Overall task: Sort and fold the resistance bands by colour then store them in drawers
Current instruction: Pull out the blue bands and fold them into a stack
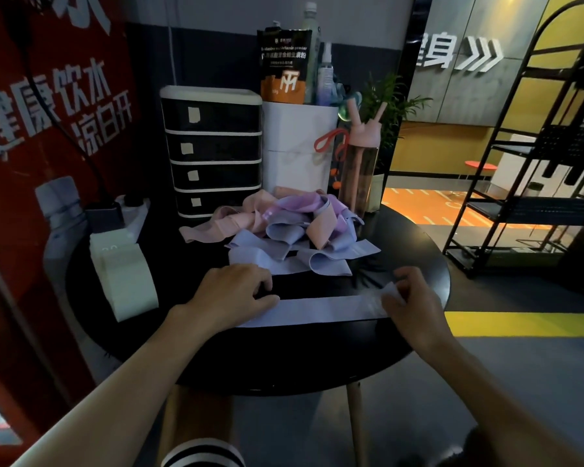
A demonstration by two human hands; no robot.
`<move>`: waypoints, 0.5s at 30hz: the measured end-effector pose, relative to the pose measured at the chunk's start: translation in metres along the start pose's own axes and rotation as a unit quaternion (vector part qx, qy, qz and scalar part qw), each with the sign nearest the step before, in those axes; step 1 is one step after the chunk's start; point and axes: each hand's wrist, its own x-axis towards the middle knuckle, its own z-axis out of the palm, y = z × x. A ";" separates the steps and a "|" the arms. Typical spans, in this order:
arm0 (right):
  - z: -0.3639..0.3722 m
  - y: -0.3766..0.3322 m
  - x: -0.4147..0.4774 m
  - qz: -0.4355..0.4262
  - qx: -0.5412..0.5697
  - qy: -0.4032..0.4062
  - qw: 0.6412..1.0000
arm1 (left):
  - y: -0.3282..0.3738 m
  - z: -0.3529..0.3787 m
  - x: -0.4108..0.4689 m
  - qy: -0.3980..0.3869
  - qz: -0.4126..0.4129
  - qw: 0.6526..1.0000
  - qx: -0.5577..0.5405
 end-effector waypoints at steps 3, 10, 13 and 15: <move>0.000 0.005 0.002 -0.082 -0.115 0.023 0.990 | 0.004 0.008 0.000 0.056 0.050 0.997 0.022; -0.001 0.004 0.012 -0.122 -0.208 -0.086 0.967 | 0.016 0.014 0.005 0.049 0.071 0.994 -0.065; 0.004 -0.002 0.025 -0.142 -0.222 -0.093 0.960 | 0.028 0.011 0.032 0.087 0.036 0.990 -0.104; 0.010 -0.008 0.039 -0.154 -0.192 -0.100 0.964 | 0.035 0.015 0.055 0.100 0.018 0.989 -0.105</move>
